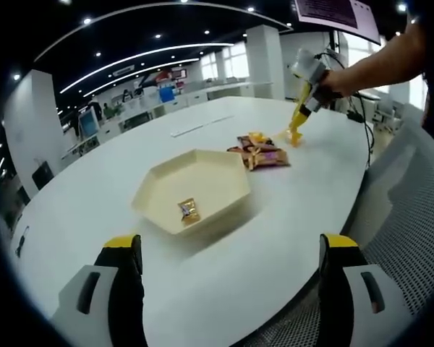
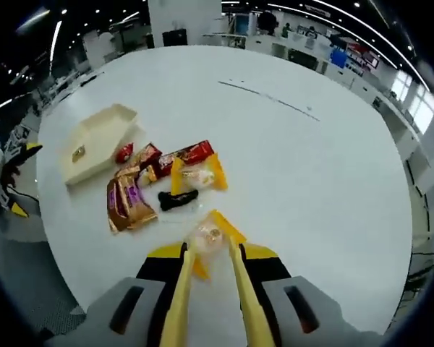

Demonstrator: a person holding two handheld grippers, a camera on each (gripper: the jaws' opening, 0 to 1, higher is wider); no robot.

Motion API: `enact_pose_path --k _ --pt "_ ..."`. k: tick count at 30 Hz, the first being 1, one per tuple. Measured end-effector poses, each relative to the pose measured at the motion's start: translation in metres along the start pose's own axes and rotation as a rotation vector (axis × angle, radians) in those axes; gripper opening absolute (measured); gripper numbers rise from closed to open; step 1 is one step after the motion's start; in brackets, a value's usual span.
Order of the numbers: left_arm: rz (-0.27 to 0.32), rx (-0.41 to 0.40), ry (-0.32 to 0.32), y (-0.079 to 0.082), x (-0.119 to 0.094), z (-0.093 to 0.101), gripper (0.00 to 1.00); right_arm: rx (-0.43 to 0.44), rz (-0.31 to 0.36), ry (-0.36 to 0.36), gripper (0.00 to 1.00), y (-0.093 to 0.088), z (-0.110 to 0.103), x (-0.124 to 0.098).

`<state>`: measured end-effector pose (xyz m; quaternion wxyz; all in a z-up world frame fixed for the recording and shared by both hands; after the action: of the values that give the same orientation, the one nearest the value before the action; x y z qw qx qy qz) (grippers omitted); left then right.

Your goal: Place the target food into the container with the food tongs after gripping and lifting it, then release it inside without dropping or visibly crushing the food.

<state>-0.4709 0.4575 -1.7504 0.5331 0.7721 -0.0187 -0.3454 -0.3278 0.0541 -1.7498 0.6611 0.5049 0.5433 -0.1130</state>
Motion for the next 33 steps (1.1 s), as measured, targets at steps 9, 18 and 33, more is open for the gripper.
enact_pose_path --k 9,18,33 --pt "-0.009 -0.001 -0.001 -0.001 0.000 0.000 0.97 -0.102 -0.018 0.047 0.27 0.017 0.003 0.002" --pt "-0.009 -0.005 0.001 -0.001 0.000 0.000 0.97 0.054 -0.014 -0.003 0.26 0.011 -0.006 -0.003" --pt "-0.012 -0.006 0.008 -0.001 0.000 -0.001 0.96 0.005 -0.005 0.117 0.26 0.006 -0.026 0.006"
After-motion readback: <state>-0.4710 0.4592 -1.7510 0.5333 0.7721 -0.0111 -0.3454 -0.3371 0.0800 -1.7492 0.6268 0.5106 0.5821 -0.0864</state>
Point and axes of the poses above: the point that each gripper's makers call its tool centre point, and the gripper's own axes: x roughly forward along the fingers, z roughly to its right, y roughly out of its top, the point moved 8 cm from there along -x, roughly backward along the fingers, and after that the axes turned 7 degrees about y, right-handed, at the moved point
